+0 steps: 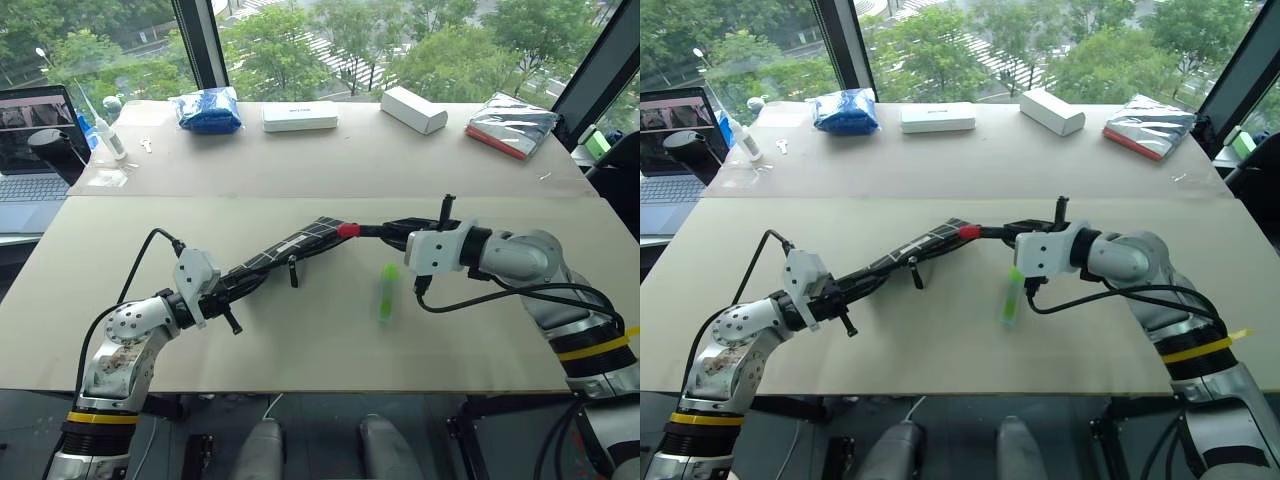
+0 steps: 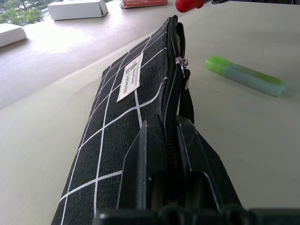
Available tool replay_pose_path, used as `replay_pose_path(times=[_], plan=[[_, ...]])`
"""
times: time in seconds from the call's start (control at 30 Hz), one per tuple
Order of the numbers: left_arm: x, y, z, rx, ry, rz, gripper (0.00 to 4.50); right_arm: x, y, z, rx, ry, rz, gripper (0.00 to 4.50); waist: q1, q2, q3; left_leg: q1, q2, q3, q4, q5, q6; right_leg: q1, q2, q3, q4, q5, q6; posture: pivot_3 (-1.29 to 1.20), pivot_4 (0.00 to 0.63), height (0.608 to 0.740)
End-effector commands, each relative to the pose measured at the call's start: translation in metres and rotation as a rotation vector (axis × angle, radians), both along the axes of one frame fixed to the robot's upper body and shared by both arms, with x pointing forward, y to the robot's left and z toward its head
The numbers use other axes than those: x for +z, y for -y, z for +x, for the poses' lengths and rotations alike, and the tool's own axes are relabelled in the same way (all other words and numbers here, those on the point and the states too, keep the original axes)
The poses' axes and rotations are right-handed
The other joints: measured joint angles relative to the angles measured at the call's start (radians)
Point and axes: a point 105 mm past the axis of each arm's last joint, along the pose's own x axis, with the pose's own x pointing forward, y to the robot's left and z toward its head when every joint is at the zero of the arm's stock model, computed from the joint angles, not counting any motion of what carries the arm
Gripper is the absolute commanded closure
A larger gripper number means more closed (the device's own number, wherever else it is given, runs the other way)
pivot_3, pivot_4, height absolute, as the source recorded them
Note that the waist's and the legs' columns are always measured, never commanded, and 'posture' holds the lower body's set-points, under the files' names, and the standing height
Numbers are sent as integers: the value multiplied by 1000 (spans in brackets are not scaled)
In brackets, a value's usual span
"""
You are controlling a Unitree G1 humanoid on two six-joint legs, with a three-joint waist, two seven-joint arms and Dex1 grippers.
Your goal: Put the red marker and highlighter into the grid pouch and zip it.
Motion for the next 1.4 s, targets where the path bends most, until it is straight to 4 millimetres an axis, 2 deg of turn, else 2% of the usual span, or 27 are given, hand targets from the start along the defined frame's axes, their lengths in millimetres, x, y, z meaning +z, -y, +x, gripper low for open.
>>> replay_pose_path(times=[0.03,0.3,0.6,0.7,0.83,0.97,1.17,1.2,1.27,1.33,1.4], plan=[[12,5,-1,-16,45,-5,4500,15,-3,-1,40,72,-9,3964,0,0,0,0,0,0,0,0,0,0,0,0,0,0,0,0,150,740],[11,4,-1,-14,42,-4,4500,6,-4,4,42,89,-75,3964,-1,0,0,0,0,0,0,0,0,0,0,0,0,0,0,0,150,740],[12,7,0,-27,43,-3,4500,4,-25,14,83,122,-106,3964,-3,0,0,0,0,0,-1,0,0,0,0,0,0,0,0,0,150,740],[13,7,0,-29,42,-5,4500,3,-43,10,139,132,-115,3964,-4,0,0,0,0,0,-1,0,0,0,0,0,0,0,0,0,150,740],[14,8,1,-35,42,-6,4500,-10,-78,-1,253,127,-134,3964,-7,0,0,1,0,0,-1,0,0,0,0,0,1,0,0,0,150,740],[15,9,1,-37,44,-6,4500,-23,-103,-9,336,114,-141,3964,-7,0,0,0,0,0,-1,0,0,-1,0,0,1,0,0,0,150,740],[16,9,-1,-31,47,-9,4500,-19,-124,-4,362,107,-89,3964,-5,0,0,1,0,0,-1,0,0,-1,0,0,2,0,-1,0,150,740],[16,8,-1,-29,47,-9,4500,-19,-124,-3,352,83,-75,2968,-6,0,0,1,0,0,-1,0,0,-1,0,0,2,0,-1,0,150,740],[15,8,-2,-23,47,-10,4500,-17,-118,3,328,80,-79,2498,-7,0,0,1,0,0,-1,0,0,-1,0,0,2,0,-1,0,150,740],[15,7,-3,-19,46,-10,4500,-13,-111,8,310,78,-74,1774,-7,0,0,1,0,0,-1,0,0,-1,0,0,2,0,-1,0,150,740],[14,7,-4,-17,44,-10,4500,-8,-104,11,299,86,-69,1774,-6,0,0,1,0,0,-1,0,0,-1,0,0,2,0,-1,0,150,740]])
